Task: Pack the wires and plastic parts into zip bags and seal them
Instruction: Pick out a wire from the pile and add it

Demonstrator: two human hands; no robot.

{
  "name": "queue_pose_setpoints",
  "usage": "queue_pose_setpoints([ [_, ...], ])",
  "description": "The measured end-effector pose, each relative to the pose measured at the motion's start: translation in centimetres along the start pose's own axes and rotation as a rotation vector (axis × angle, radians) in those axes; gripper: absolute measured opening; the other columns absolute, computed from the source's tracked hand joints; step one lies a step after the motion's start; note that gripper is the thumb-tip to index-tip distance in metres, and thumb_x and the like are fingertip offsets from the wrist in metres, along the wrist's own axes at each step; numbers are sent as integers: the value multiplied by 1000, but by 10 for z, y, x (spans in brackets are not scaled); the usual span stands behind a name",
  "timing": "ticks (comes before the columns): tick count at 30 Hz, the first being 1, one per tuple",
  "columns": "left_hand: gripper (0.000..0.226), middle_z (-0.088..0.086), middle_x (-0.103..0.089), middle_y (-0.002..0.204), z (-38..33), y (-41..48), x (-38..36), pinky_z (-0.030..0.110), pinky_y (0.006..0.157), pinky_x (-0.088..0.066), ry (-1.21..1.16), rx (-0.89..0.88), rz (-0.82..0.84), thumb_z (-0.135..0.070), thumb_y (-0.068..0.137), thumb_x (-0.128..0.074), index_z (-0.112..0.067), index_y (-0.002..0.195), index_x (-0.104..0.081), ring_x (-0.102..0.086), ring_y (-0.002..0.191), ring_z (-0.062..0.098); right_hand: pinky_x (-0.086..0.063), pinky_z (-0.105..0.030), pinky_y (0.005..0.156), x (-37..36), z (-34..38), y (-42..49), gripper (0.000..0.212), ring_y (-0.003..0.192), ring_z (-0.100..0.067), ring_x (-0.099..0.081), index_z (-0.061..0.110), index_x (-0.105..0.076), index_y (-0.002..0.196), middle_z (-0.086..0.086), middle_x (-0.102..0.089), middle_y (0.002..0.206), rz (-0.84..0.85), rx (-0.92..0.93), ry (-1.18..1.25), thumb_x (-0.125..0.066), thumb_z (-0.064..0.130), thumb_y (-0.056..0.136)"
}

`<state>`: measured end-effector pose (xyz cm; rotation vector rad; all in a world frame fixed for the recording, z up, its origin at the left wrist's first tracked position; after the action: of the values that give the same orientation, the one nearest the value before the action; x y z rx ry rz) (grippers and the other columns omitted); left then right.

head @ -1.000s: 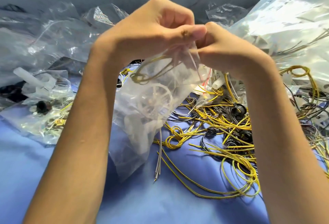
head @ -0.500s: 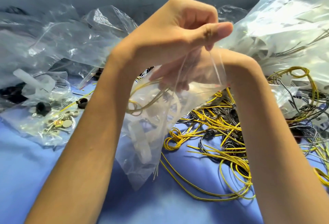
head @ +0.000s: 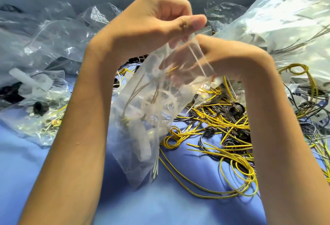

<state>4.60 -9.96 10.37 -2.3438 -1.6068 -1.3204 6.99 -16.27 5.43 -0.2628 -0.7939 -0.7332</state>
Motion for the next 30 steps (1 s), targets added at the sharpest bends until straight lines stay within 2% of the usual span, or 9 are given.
queue_pose_setpoints([
  [3, 31, -15, -49, 47, 5, 0, 3, 13, 51, -29, 20, 23, -8, -25, 93, -56, -19, 63, -52, -41, 49, -2, -53, -44, 88, -2, -5, 0, 12, 86, -26, -67, 14, -73, 97, -14, -72, 97, 17, -33, -36, -68, 15, 86],
  [7, 32, -6, -46, 51, 8, 2, -1, 14, 48, -27, 58, 33, 2, -28, 92, -58, -20, 61, -52, -38, 47, 0, -52, -39, 89, -13, -7, 2, 16, 93, -15, -68, 20, -74, 99, 2, -74, 96, 114, -51, -116, -69, 24, 85],
  [9, 33, -8, -41, 49, 10, 3, -2, 15, 46, -23, 85, 43, 14, -30, 90, -60, -19, 60, -51, -32, 46, 1, -52, -38, 91, -4, -11, 4, 17, 93, -17, -69, 15, -73, 103, -4, -74, 98, 17, -51, -101, -68, 20, 86],
  [12, 34, -13, -39, 40, 19, 5, -1, 11, 42, -18, 137, 77, 15, -31, 88, -65, -14, 61, -54, -29, 42, 1, -54, -31, 75, 23, -19, 0, 17, 79, -14, -68, 6, -73, 96, -16, -73, 90, -201, -52, -14, -67, 18, 86],
  [16, 39, -11, -36, 40, 37, 4, 13, 11, 40, -19, 225, 150, -36, -38, 82, -71, -7, 63, -55, -29, 40, 3, -44, -15, 58, 45, -40, -11, 8, 59, 1, -60, 17, -73, 87, 5, -70, 68, -297, -102, -60, -68, 23, 85],
  [21, 39, -12, -44, 39, 59, 2, 28, 12, 39, -23, 367, 248, -78, -43, 78, -71, -14, 59, -54, -35, 39, 2, -50, -11, 52, 23, -82, -18, 20, 57, -2, -66, 21, -69, 100, 2, -74, 73, -19, -423, -90, -72, 27, 81],
  [24, 34, -7, -50, 48, 68, 1, 30, 10, 41, -27, 470, 299, -75, -41, 75, -73, -18, 59, -55, -42, 43, 1, -55, -14, 59, 11, -91, -16, 28, 61, -7, -69, 17, -66, 109, -4, -75, 79, 40, -484, -43, -72, 23, 82],
  [28, 12, -7, -60, 74, 76, 0, 20, 24, 63, -39, 661, 403, 35, -28, 75, -71, -22, 74, -62, -56, 74, 15, -58, -20, 65, -5, -90, -7, 34, 59, -10, -70, 17, -61, 117, -9, -75, 80, 117, -503, 2, -70, 20, 85],
  [30, 15, -4, -58, 84, 65, 4, 5, 27, 72, -42, 701, 353, 109, -14, 76, -67, -25, 85, -64, -54, 84, 19, -57, -22, 66, -15, -91, -4, 32, 58, -10, -69, 15, -60, 116, -11, -75, 82, 171, -518, -17, -69, 19, 86],
])
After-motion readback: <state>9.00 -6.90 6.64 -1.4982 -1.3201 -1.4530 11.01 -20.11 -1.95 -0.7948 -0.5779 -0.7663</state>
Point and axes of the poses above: each hand's wrist, its own y-axis towards the middle knuckle, its own x-axis out of the back of the hand, z = x × y, the point moved 8 cm from there along y, towards the middle knuckle
